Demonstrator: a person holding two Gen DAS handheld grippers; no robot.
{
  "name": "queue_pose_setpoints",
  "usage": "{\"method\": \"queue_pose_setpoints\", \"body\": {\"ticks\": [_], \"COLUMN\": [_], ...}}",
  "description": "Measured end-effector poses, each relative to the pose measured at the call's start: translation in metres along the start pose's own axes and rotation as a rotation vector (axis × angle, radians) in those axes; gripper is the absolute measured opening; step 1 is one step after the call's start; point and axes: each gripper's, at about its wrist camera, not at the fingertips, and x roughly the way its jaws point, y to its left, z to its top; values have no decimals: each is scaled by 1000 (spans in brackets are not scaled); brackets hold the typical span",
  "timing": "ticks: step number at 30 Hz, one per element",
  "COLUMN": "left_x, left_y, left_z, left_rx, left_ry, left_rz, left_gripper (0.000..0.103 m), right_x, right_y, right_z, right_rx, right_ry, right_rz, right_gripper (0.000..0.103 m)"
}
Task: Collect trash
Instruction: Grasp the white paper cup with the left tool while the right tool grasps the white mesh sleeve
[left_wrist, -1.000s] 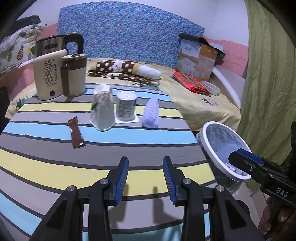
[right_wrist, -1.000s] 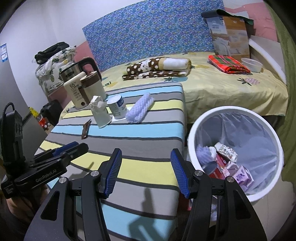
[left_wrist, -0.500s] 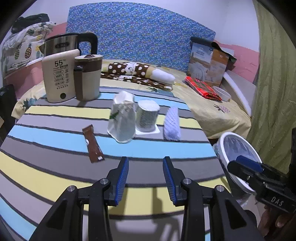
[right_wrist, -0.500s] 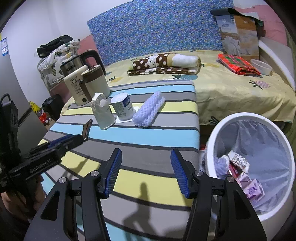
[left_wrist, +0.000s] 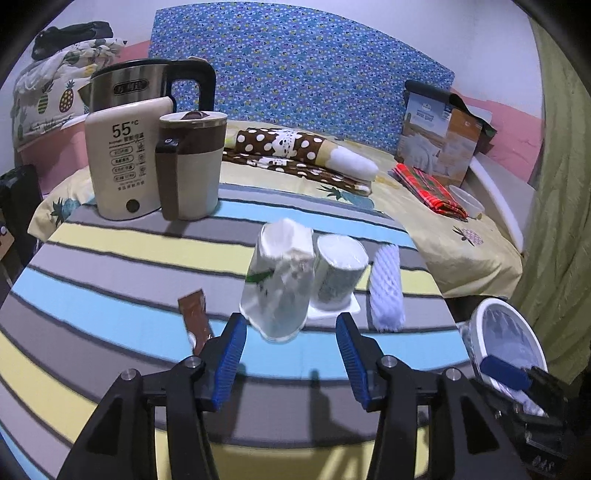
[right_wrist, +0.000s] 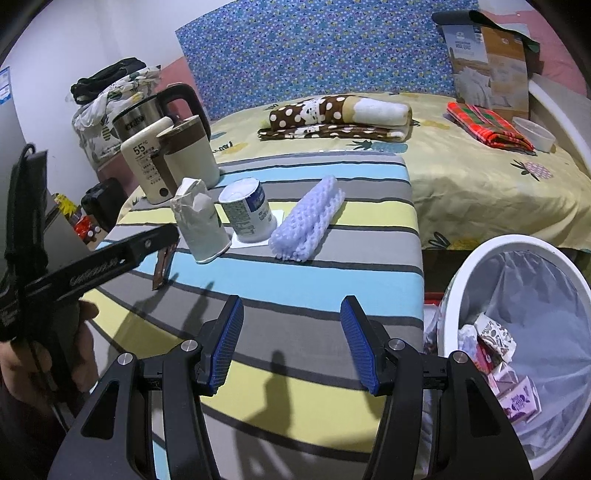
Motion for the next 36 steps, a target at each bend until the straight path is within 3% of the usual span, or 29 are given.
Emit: {"method": "queue_pose_setpoints", "body": {"ticks": [9,12,17,23,33,36], "left_x": [29,33,32,20,16,16], "left_y": [-1,-1,3,12,23,24], "left_z": [16,17,14,12,10,8], "left_rx": [-5,6,0,-31,-48,-47], "left_ry": [-14,-20,-36,-55,-68,-65], "left_rz": [22,20,5,-9,-30,-34], "left_gripper": [50,27,22,21,21,21], "right_x": [10,14,23,41,78,83], "right_y": [-3,-5,-2,3,6,4], "right_z": [8,12,23,35,46,44], "right_rx": [4,8,13,22,24,28], "right_ry": [14,17,15,14,51,65], "right_rz": [-11,-8,1,1,-86,-103], "right_gripper": [57,57,57,57,56,40]}}
